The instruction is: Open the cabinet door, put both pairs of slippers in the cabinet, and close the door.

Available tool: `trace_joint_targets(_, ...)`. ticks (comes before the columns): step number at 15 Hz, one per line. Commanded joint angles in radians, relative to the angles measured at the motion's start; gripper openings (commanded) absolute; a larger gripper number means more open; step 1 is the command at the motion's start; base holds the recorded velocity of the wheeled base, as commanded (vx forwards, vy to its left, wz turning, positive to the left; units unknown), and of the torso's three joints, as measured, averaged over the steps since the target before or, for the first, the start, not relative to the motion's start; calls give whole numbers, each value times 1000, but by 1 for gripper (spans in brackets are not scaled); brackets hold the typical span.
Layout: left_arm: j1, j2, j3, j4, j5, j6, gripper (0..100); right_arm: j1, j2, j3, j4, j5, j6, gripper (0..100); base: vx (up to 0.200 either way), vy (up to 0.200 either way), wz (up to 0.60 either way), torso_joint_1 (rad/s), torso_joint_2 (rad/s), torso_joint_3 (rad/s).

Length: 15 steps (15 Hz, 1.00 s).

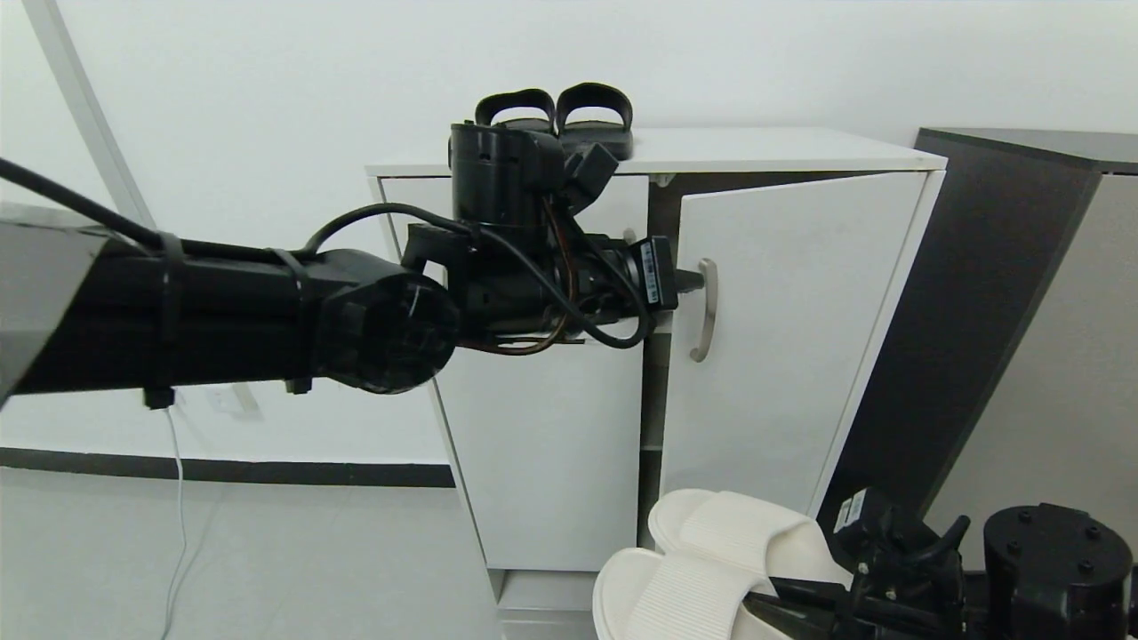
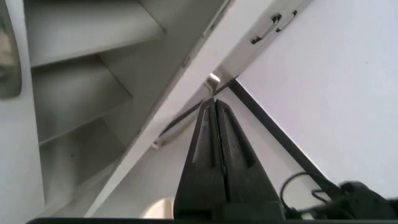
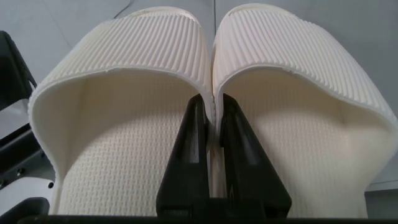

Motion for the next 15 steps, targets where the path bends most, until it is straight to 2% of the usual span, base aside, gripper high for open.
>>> trace_joint_targets(1,0,-80,64,-4,2,1,0,20,2,10,-2,-1,0,0,0,0,0,0,0,0)
trace_joint_targets(4,57,-74,97,-67,-7,-13,0,26,2,11,0,-1,-2,0,0,0,0,0,0,0)
trace_joint_targets(7,96,7,37,-72,-7,-21,0,35,8,23,0,1,-35,0,0,0,0,0,0,0)
trace_joint_targets(15,79,190,-182,-66,-6,-22,0,67,31,34,-2,-1,-35,0,0,0,0,0,0,0)
